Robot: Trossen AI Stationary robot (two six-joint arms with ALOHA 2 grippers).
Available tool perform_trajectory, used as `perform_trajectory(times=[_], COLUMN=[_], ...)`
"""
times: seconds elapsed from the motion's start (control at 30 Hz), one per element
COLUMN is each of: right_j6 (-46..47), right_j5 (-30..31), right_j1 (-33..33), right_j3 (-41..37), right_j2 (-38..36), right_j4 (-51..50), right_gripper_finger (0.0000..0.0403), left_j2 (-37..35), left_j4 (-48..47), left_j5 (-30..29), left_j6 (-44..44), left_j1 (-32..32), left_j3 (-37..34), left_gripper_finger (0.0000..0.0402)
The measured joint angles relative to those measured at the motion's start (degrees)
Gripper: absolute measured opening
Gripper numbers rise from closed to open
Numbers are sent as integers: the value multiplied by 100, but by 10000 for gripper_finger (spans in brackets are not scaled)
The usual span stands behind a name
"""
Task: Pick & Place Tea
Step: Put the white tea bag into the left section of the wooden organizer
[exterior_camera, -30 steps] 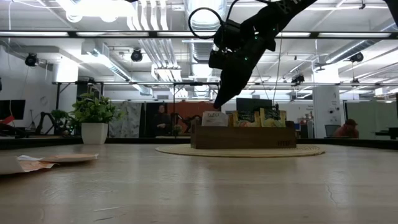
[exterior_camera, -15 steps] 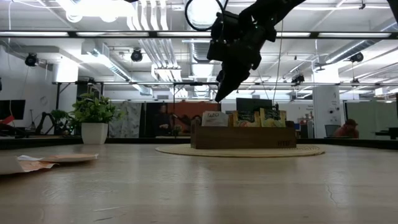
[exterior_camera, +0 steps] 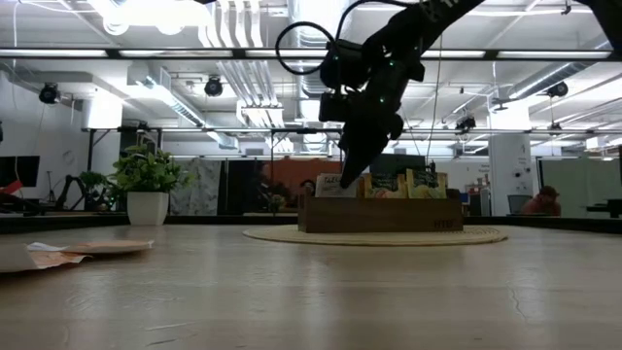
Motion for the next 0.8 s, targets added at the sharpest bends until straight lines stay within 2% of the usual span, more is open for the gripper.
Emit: perform_trajectory(times=[0.5, 0.7, 0.8], right_j6=[-66, -121, -238], right_j5=[868, 833, 587], right_j1=[24, 100, 152], right_j3=[-4, 104, 210], right_j2=[10, 8, 6], right_j4=[183, 228, 148], right_gripper_finger=[8, 8, 8], left_j2=[0, 1, 0], left_j4=[-2, -1, -1], left_j5=[0, 0, 0], left_j6=[-2, -6, -7], left_j1=[2, 2, 1], left_j3=[0, 0, 0], left_gripper_finger=[252, 252, 252])
